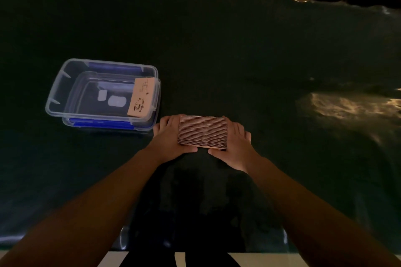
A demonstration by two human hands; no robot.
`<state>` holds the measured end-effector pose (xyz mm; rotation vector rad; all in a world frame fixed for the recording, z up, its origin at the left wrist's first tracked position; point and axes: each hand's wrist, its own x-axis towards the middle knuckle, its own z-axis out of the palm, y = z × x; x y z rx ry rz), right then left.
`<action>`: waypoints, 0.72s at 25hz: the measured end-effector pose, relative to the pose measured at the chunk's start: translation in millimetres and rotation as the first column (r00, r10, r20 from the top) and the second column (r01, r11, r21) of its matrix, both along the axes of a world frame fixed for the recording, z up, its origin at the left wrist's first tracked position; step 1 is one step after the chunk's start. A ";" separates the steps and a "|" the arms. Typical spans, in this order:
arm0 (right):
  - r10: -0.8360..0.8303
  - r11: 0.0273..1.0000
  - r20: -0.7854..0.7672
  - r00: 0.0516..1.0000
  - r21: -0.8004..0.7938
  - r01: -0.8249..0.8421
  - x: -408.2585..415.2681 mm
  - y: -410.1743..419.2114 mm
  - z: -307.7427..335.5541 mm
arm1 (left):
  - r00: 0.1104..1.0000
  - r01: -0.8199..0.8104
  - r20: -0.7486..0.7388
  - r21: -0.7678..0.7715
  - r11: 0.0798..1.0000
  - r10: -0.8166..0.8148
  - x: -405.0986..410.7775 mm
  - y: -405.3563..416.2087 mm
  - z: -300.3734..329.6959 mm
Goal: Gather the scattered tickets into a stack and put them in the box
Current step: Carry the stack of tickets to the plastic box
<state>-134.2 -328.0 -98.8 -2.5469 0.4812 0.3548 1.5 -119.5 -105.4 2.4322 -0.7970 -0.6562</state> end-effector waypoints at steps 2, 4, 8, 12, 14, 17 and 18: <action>0.006 1.000 -0.010 1.000 -0.006 -0.007 -0.5 1.2 -0.7 | 1.000 0.006 0.002 0.028 1.000 -0.007 -1.0 0.2 1.2; -0.001 1.000 -0.025 1.000 -0.001 0.001 1.5 0.2 0.7 | 1.000 0.005 0.000 0.043 0.999 -0.005 -1.9 -1.0 2.7; -0.068 0.991 -0.006 0.998 0.118 0.069 5.5 -0.8 13.8 | 0.996 -0.011 -0.085 0.000 1.000 0.011 2.1 -0.3 17.5; -0.168 0.931 -0.011 0.986 0.328 0.162 2.2 5.1 34.0 | 0.959 -0.060 -0.282 -0.224 0.973 -0.006 4.5 15.6 44.7; -0.197 0.867 -0.070 0.978 0.452 0.208 4.9 11.1 51.3 | 0.895 -0.147 -0.445 -0.309 0.939 -0.007 6.6 26.4 67.1; -0.244 0.623 -0.116 0.963 0.742 0.247 13.9 27.4 74.1 | 0.759 -0.358 -0.652 -0.428 0.830 -0.008 9.4 41.5 95.3; -0.246 0.541 -0.143 0.959 0.800 0.258 19.4 36.4 82.5 | 0.690 -0.458 -0.723 -0.458 0.762 -0.020 10.2 45.4 103.6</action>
